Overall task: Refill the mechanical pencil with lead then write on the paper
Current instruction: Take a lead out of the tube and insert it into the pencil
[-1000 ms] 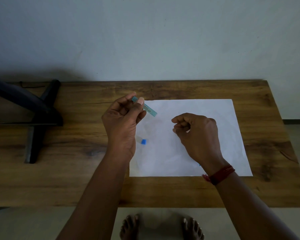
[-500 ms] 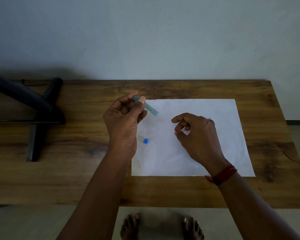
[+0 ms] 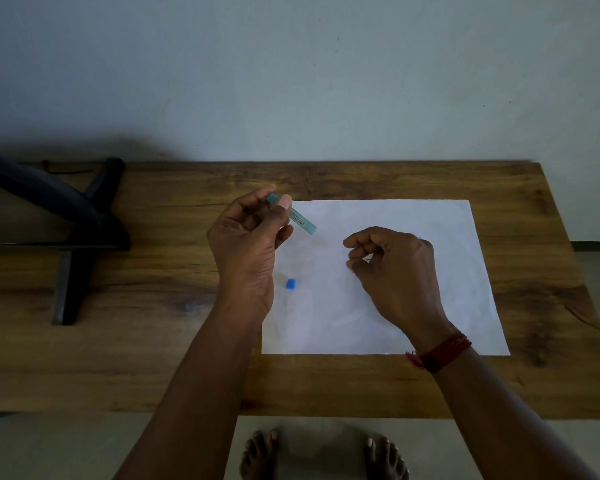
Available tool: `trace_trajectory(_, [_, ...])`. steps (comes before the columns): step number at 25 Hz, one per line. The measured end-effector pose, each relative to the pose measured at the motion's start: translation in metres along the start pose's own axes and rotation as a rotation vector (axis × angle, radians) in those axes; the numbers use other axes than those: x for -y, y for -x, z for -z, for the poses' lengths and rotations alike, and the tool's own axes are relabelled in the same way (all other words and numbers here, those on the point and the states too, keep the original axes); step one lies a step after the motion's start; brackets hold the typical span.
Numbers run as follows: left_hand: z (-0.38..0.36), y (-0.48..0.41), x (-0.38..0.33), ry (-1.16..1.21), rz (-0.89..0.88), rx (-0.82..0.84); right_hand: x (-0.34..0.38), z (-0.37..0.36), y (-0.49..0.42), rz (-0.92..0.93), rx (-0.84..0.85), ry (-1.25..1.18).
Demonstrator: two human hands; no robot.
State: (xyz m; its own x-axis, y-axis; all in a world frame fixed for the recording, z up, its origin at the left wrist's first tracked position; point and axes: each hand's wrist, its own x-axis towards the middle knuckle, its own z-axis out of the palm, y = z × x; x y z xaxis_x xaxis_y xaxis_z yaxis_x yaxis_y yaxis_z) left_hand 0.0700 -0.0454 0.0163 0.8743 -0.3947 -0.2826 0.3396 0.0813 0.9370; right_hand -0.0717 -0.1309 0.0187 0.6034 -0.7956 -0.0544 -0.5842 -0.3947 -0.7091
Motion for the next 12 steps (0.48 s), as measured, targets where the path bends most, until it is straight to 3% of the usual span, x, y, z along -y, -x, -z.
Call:
trace_trajectory(6, [-0.0007, -0.0008, -0.0006, -0.025, -0.001, -0.001, 0.0006, 0.0009, 0.0019, 0.003, -0.072, -0.032])
trace_trajectory(12, [-0.0008, -0.0002, 0.0007, -0.023, 0.0, 0.013, 0.0006, 0.0012, 0.0009, -0.155, 0.022, 0.008])
